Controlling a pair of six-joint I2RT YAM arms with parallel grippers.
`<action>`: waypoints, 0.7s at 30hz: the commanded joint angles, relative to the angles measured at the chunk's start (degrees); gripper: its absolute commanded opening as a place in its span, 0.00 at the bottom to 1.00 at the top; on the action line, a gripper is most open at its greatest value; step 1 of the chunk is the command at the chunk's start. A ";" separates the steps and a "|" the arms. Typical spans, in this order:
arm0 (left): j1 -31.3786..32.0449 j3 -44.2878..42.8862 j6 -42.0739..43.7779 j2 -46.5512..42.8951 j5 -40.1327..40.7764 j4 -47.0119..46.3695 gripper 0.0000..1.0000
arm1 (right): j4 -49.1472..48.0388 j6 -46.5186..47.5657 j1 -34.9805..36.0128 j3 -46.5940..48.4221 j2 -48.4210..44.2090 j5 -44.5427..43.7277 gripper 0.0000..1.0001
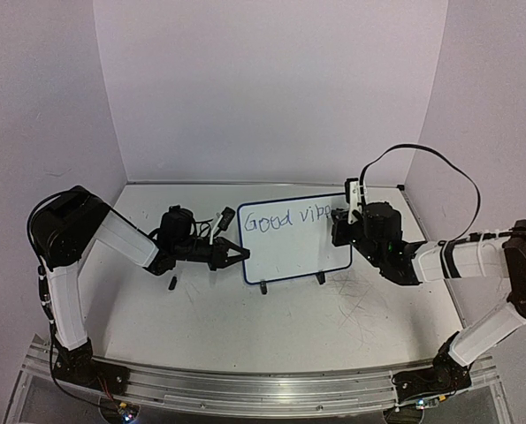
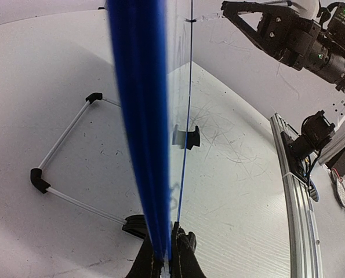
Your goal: Write a sentence on the whiteboard
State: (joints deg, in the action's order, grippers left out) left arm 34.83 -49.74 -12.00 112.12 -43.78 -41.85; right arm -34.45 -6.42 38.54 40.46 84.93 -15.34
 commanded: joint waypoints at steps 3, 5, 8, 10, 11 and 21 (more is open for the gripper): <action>-0.73 -0.29 3.65 -1.77 5.86 2.12 0.00 | 1.29 -0.52 0.02 -0.76 -2.03 -3.86 0.00; -0.72 -0.29 3.65 -1.69 5.89 2.14 0.00 | 0.54 0.31 -0.03 -0.57 -2.58 -5.15 0.00; -0.70 -0.37 3.62 -1.54 5.90 2.13 0.00 | -1.55 1.59 -0.04 0.03 -3.77 -5.01 0.00; -0.73 -0.39 3.60 -1.53 5.92 2.12 0.00 | -2.47 2.29 -0.04 -0.23 -5.14 -2.67 0.00; -0.73 -0.35 3.64 -1.59 5.95 2.14 0.00 | -3.00 2.41 -0.04 -0.81 -6.06 -0.80 0.00; -0.72 -0.24 3.65 -1.96 5.80 2.16 0.00 | -4.39 0.71 -2.50 -2.22 -6.60 0.91 0.00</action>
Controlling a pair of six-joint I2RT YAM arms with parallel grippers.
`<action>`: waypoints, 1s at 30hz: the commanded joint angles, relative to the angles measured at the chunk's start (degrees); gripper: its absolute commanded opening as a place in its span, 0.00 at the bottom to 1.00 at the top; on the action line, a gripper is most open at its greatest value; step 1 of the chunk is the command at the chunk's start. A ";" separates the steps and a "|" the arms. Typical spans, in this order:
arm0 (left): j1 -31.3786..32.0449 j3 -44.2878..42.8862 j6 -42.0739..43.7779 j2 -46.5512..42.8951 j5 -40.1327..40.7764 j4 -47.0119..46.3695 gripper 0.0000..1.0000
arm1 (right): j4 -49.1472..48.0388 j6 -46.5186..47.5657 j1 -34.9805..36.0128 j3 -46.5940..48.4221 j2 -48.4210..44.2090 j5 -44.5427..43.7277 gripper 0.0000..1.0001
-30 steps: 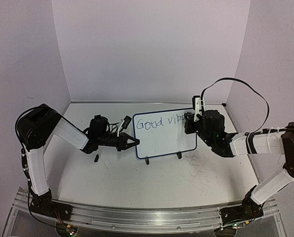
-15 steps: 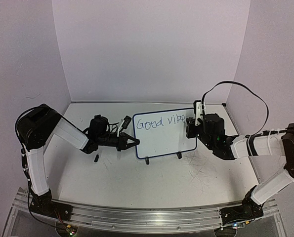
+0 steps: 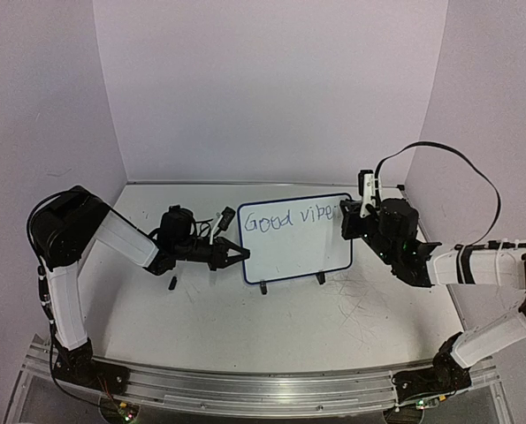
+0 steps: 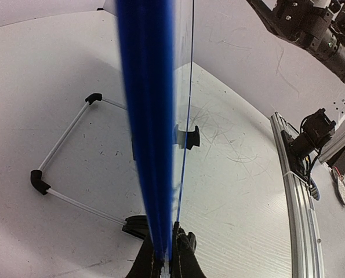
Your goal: Write a sentence on the whiteboard
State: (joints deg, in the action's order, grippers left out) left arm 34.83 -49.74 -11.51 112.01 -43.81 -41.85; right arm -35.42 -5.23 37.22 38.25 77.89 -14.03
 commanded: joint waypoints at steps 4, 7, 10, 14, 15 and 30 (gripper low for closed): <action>-0.73 -0.23 3.22 -1.94 5.90 2.14 0.00 | -5.26 -0.22 -1.29 0.76 2.17 -1.66 0.00; -0.72 -0.13 3.25 -1.91 5.88 2.13 0.00 | -5.72 0.04 -1.39 1.20 3.06 -1.56 0.00; -0.73 -0.15 3.23 -1.82 5.75 2.12 0.00 | -5.80 -0.17 -1.39 1.38 3.80 -1.40 0.00; -0.73 -0.15 3.25 -1.79 5.76 2.12 0.00 | -6.00 -0.33 -1.38 1.48 4.25 -3.66 0.00; -0.73 -0.17 3.25 -1.78 5.76 2.12 0.00 | -5.99 -0.33 -1.42 1.65 4.45 -4.19 0.00; -0.73 -0.08 3.34 -1.93 5.83 2.21 0.00 | -7.32 0.71 -1.45 2.58 5.83 -4.54 0.00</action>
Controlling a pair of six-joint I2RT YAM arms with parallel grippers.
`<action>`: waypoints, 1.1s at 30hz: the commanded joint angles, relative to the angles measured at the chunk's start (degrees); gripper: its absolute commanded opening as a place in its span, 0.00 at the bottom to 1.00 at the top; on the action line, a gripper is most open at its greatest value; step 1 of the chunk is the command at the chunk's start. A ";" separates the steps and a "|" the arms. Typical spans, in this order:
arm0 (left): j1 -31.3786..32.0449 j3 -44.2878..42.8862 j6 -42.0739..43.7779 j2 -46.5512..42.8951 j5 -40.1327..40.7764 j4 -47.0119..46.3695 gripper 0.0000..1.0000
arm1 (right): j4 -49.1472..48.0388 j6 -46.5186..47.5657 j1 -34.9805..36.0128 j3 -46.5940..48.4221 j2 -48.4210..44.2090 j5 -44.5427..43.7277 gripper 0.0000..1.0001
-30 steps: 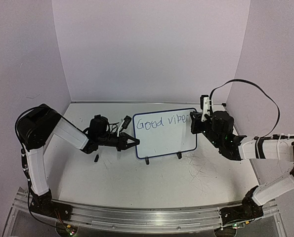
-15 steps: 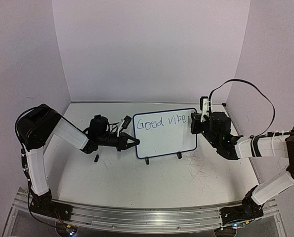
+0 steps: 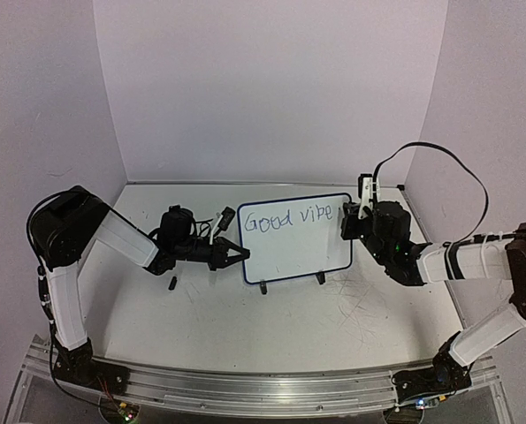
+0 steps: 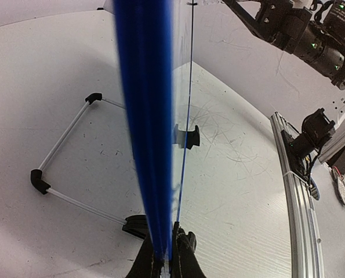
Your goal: Write a sentence on the whiteboard
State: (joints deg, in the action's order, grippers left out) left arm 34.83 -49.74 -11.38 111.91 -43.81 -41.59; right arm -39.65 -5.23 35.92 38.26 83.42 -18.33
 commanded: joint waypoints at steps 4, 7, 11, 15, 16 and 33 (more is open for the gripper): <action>-0.72 -0.09 3.20 -1.80 5.80 1.97 0.00 | -3.17 0.92 -0.12 2.70 0.41 0.84 0.00; -0.73 -0.18 3.20 -1.76 5.75 1.96 0.00 | -3.33 0.74 -0.12 2.69 0.66 1.74 0.00; -0.72 -0.19 3.20 -1.78 5.70 2.01 0.00 | -2.82 0.50 -0.04 2.95 1.10 2.96 0.00; -0.70 -0.24 3.20 -1.73 5.64 1.97 0.00 | -1.94 -0.04 -0.03 3.02 1.35 3.67 0.00; -0.72 -0.22 3.20 -1.71 5.60 1.96 0.00 | -1.70 -0.17 0.02 2.98 1.39 3.72 0.00; -0.73 -0.25 3.11 -1.91 5.51 2.02 0.00 | 1.79 -1.70 0.41 0.48 -0.36 0.58 0.00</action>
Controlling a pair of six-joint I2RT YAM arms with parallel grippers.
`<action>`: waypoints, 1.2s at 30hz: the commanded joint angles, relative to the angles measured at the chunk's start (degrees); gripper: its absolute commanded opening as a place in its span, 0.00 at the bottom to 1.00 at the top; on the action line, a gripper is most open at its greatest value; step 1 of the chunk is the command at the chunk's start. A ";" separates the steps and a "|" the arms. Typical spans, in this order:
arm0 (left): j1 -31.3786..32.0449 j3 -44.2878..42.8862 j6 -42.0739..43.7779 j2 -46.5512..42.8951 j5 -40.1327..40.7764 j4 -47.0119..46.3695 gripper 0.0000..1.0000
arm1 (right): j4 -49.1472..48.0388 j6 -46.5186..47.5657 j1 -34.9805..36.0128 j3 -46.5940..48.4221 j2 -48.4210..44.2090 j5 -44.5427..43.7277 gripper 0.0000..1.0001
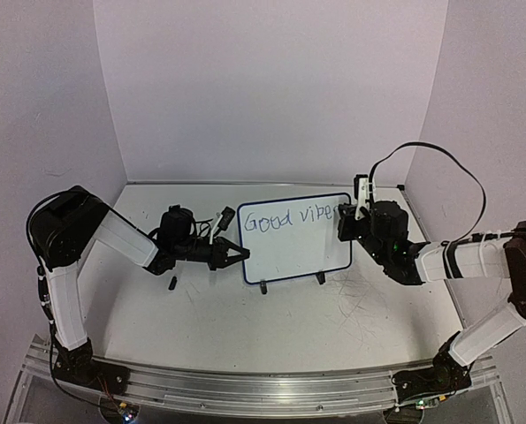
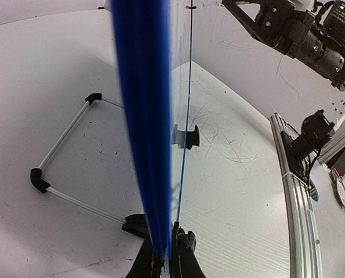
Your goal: Write a sentence on the whiteboard
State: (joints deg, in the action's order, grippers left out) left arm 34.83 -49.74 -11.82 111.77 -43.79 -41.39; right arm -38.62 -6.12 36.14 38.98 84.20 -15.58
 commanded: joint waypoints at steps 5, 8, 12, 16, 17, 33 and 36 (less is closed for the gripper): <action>-0.73 -0.27 3.51 -1.77 5.47 1.76 0.00 | 0.83 -0.82 0.23 -0.70 -1.54 -4.34 0.00; -0.72 -0.23 3.51 -1.68 5.38 1.79 0.00 | 0.92 -0.90 0.20 -0.81 -1.56 -4.88 0.00; -0.73 -0.34 3.47 -1.60 5.38 1.81 0.00 | 1.75 -1.45 0.20 -1.01 -1.53 -4.83 0.00; -0.73 -0.33 3.47 -1.50 5.35 1.78 0.00 | 2.23 -1.95 0.28 -1.28 -1.31 -4.55 0.00; -0.73 -0.34 3.47 -1.57 5.35 1.75 0.00 | 2.33 -2.07 0.32 -1.30 -1.21 -4.42 0.00; -0.73 -0.24 3.47 -1.68 5.35 1.77 0.00 | 1.93 -2.91 1.20 0.09 0.64 -2.10 0.00; -0.73 -0.27 3.43 -1.68 5.38 1.77 0.00 | 1.48 -2.73 1.22 1.06 1.11 -1.57 0.00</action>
State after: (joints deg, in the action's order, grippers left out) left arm 34.83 -49.74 -11.99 111.74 -43.79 -41.32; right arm -36.38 -8.27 37.06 37.82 84.07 -18.50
